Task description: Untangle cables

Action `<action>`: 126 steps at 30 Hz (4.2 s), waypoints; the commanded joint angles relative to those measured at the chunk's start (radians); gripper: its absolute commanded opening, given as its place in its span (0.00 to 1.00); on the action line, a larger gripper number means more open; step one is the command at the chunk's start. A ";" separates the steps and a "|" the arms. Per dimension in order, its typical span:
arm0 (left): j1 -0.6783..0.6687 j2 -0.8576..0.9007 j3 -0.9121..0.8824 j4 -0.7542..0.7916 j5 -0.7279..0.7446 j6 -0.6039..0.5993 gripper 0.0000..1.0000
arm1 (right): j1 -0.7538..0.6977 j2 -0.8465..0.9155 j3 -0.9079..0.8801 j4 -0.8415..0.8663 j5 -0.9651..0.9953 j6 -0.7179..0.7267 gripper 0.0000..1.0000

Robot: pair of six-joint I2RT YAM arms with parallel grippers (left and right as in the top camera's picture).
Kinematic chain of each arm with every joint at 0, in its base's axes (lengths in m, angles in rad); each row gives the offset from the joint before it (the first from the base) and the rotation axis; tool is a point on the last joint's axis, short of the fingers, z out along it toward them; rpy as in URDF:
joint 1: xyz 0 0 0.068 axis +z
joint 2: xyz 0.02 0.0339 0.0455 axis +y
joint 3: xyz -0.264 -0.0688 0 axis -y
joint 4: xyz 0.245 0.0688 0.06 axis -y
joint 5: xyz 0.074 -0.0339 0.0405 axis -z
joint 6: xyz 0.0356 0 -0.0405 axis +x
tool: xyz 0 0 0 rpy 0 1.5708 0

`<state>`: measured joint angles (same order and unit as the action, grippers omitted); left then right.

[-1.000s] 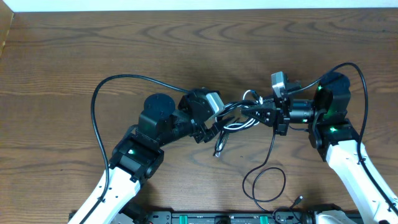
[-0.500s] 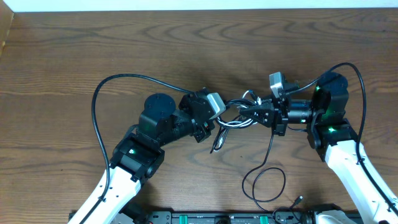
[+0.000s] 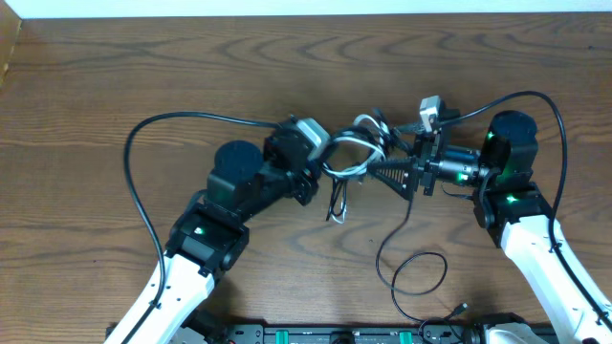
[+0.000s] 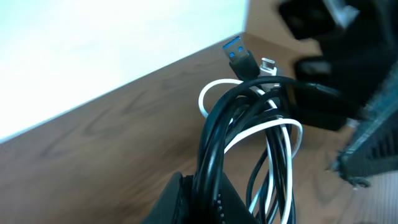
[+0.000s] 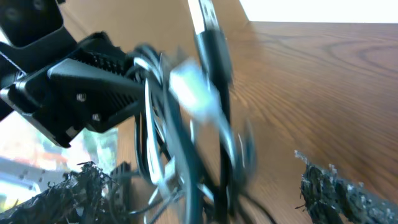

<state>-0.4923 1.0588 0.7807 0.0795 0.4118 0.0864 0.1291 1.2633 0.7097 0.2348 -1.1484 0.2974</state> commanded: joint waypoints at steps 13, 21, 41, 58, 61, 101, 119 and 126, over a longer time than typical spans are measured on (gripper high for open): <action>0.127 -0.001 0.016 0.009 -0.048 -0.354 0.08 | -0.036 0.002 0.008 -0.037 0.007 0.069 0.99; 0.127 -0.001 0.016 0.013 -0.015 -0.357 0.07 | -0.036 0.002 0.007 -0.108 0.113 0.014 0.96; 0.128 -0.001 0.016 0.024 -0.012 -0.638 0.08 | -0.036 0.002 0.007 -0.104 0.259 0.171 0.99; 0.140 -0.001 0.016 0.006 -0.298 -0.715 0.07 | -0.057 0.002 0.008 -0.008 0.065 0.153 0.97; 0.140 -0.001 0.016 0.008 -0.309 -0.729 0.07 | -0.031 0.002 0.007 0.039 -0.037 0.116 0.96; 0.140 -0.002 0.016 0.223 0.161 -0.976 0.08 | 0.019 0.002 0.007 0.149 0.314 0.319 0.92; 0.141 -0.002 0.016 0.245 0.149 -0.975 0.07 | 0.029 0.002 0.007 0.253 0.138 0.315 0.92; 0.140 -0.001 0.016 0.244 0.162 -0.975 0.08 | 0.030 0.002 0.007 0.305 0.105 0.315 0.92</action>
<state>-0.3550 1.0595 0.7807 0.3149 0.5518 -0.8871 0.1520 1.2633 0.7097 0.5316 -1.0073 0.6159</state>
